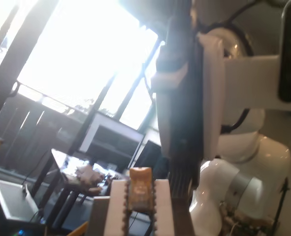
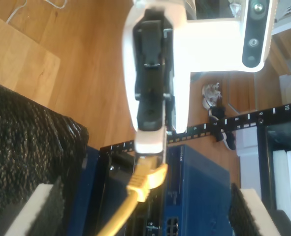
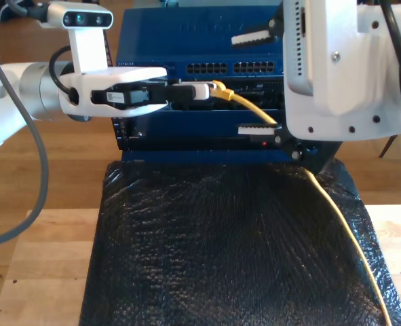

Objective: Grab the cable and plug it in

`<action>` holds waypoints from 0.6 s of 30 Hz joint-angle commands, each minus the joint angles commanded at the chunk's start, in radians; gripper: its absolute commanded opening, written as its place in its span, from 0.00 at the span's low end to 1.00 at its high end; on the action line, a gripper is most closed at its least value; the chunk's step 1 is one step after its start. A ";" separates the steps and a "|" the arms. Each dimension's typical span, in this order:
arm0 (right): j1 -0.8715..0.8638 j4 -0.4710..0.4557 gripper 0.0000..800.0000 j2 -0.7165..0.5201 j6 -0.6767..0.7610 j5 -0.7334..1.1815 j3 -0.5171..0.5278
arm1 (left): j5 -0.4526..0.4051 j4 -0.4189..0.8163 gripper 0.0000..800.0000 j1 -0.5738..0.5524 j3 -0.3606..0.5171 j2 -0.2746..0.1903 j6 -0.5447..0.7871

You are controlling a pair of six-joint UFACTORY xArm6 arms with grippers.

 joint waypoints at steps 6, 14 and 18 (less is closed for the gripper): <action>0.017 0.000 0.99 -0.008 -0.003 -0.075 0.029 | 0.012 -0.002 0.01 0.002 0.006 0.000 -0.002; 0.041 -0.002 0.99 -0.008 -0.005 -0.120 0.061 | 0.023 -0.002 0.01 0.002 0.018 0.002 -0.002; 0.054 0.000 0.95 -0.008 -0.018 -0.157 0.075 | 0.038 -0.002 0.01 0.002 0.023 0.000 -0.003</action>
